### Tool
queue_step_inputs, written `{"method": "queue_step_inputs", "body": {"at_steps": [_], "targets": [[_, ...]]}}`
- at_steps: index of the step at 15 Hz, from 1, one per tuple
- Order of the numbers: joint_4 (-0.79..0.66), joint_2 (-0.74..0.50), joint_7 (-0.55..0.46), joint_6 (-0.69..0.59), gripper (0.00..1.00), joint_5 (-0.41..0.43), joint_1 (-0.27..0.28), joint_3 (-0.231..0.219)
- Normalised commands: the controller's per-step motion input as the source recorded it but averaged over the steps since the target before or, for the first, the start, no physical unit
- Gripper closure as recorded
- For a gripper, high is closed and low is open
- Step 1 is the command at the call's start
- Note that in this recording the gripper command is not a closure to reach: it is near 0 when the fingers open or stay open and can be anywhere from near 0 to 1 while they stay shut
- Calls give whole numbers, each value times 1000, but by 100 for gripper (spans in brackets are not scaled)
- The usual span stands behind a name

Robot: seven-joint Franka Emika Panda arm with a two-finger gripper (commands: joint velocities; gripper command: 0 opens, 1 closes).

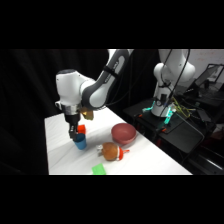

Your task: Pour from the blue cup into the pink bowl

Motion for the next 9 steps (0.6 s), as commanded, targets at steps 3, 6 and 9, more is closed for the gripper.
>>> {"method": "queue_step_inputs", "body": {"at_steps": [3,6,9], "targets": [[-274,-539,5,-223,0,-161,18,-16],[-284,-775,-142,-518,0,-117,-58,70],[-192,-695,-127,-618,0,-145,-94,65]]}}
